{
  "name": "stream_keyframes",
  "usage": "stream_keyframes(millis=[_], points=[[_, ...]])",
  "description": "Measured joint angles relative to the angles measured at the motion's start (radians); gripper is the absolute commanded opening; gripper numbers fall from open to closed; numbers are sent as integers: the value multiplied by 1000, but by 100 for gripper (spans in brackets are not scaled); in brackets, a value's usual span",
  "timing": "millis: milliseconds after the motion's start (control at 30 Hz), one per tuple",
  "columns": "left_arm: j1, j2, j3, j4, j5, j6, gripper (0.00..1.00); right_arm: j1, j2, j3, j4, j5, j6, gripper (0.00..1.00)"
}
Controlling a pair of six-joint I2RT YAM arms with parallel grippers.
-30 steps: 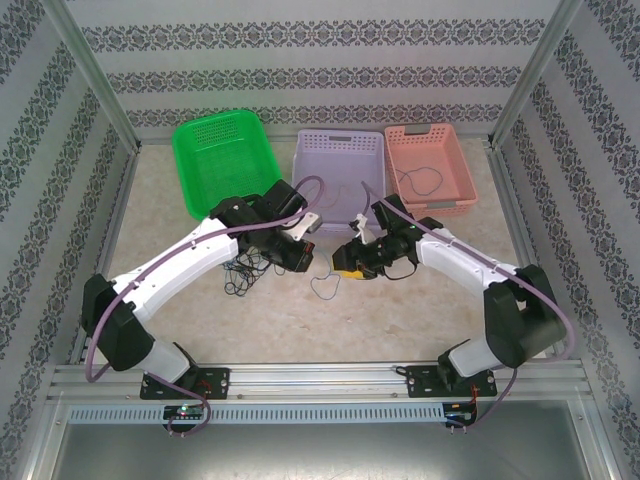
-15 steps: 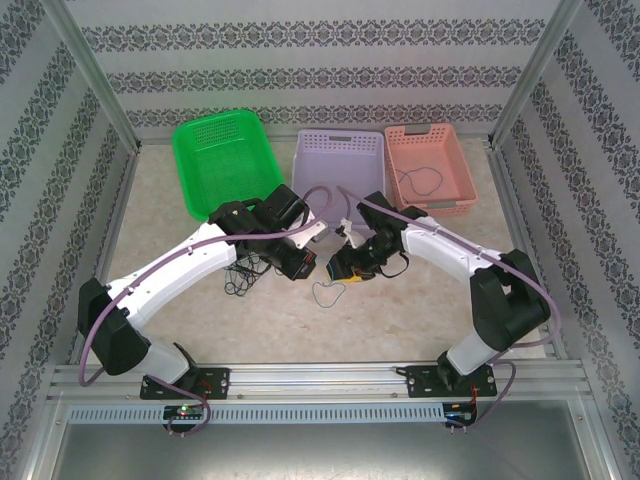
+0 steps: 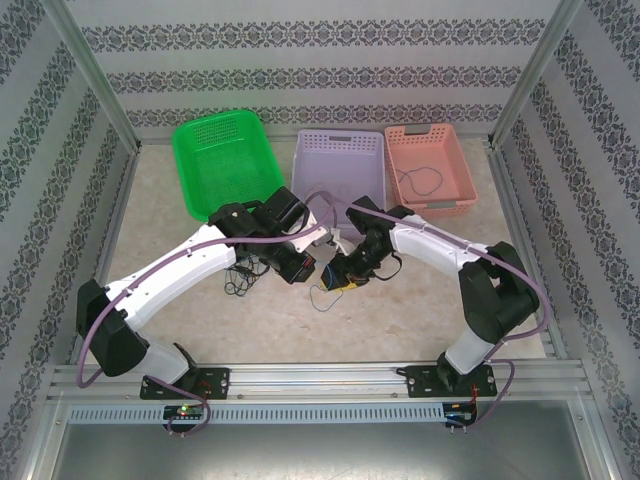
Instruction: Untangle the cables
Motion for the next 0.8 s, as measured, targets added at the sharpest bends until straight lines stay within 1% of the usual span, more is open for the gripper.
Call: stream_keyframes(millis=[200, 333, 367, 433, 467, 500, 567, 633, 700, 800], points=[[-4, -11, -6, 0, -3, 14, 0, 12, -3, -11, -4, -4, -7, 47], [-8, -14, -6, 0, -3, 15, 0, 30, 10, -11, -3, -3, -12, 41], [-8, -14, -6, 0, -3, 15, 0, 35, 14, -11, -2, -3, -11, 38], [-11, -14, -6, 0, -3, 15, 0, 37, 19, -13, 4, -3, -8, 28], [-12, -14, -6, 0, -3, 15, 0, 38, 19, -14, 8, 3, -4, 21], [-12, -14, -6, 0, -3, 15, 0, 37, 19, -14, 12, 9, 2, 13], [-12, -16, -7, 0, -3, 14, 0, 33, 19, -14, 22, 24, 18, 0], [-12, -18, -7, 0, -3, 14, 0, 13, 14, -16, 34, 49, 45, 0], [-13, -23, -8, 0, -3, 14, 0, -37, -8, -18, 52, 82, 89, 0], [-18, -31, -14, 0, -2, 14, 0, -171, -90, -16, 85, 136, 156, 0]])
